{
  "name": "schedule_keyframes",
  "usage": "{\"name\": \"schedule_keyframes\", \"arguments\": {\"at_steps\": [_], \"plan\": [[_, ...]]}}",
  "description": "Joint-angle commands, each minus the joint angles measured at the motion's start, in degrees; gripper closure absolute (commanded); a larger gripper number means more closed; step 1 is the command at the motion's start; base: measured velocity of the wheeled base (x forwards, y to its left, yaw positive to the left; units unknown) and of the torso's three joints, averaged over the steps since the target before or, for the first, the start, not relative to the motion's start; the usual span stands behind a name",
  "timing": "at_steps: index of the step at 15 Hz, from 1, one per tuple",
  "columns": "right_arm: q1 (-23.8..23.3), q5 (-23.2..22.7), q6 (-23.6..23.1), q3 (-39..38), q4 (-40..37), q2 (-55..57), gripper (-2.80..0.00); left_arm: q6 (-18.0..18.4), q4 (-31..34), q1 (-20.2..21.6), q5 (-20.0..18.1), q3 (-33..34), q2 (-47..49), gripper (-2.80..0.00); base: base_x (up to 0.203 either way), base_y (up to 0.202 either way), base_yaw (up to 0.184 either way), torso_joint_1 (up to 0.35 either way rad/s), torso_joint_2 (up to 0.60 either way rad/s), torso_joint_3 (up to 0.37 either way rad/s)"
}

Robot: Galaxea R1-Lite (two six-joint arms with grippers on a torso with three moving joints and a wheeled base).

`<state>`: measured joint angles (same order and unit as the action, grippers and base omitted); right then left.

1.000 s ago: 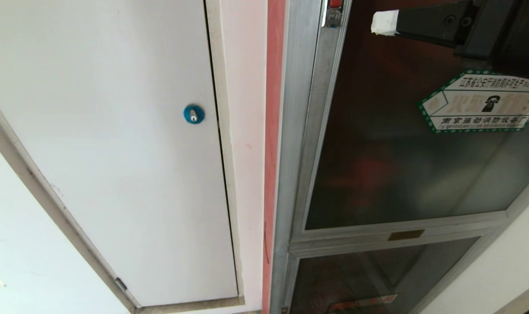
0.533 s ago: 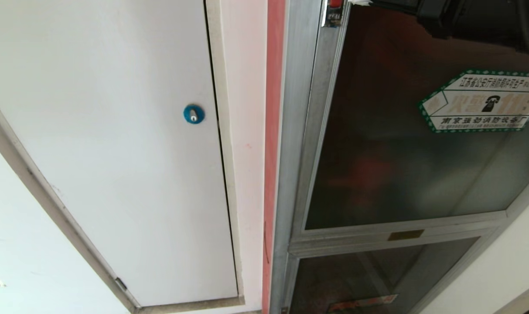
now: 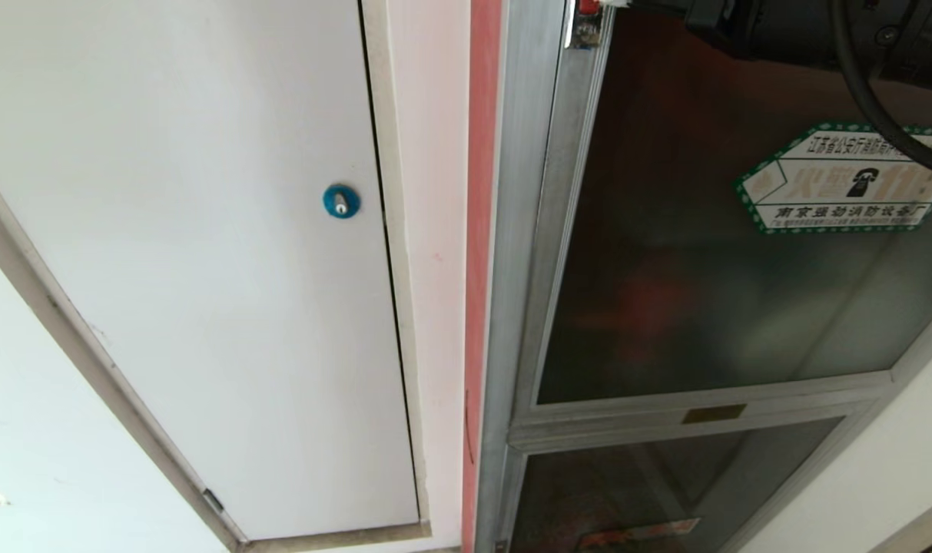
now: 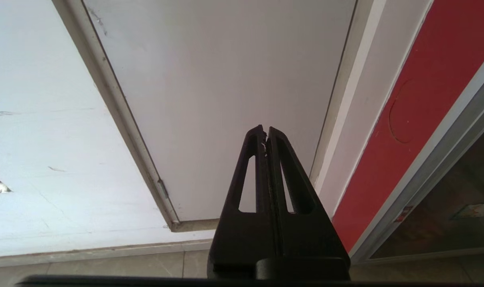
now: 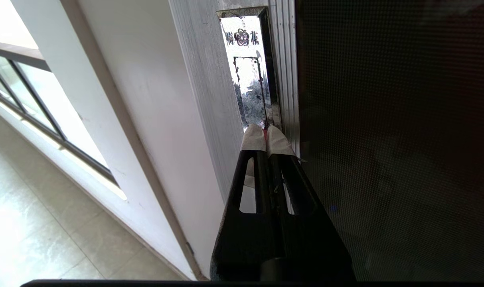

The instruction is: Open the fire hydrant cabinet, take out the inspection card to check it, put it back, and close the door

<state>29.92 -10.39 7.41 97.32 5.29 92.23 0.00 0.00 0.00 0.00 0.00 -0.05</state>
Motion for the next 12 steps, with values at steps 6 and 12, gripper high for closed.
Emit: {"name": "schedule_keyframes", "arguments": {"at_steps": [6,12], "plan": [[-0.2,-0.2,0.0,0.4,-0.1,1.2,0.00,0.0,0.0,0.0,0.0,0.0,0.0,0.00,0.000,0.000,0.000,0.000,0.00,0.000],[0.2,-0.4,0.0,0.1,-0.4,0.0,0.00,0.0,0.0,0.0,0.0,0.0,0.0,0.00,0.000,0.000,0.000,0.000,0.00,0.000]]}}
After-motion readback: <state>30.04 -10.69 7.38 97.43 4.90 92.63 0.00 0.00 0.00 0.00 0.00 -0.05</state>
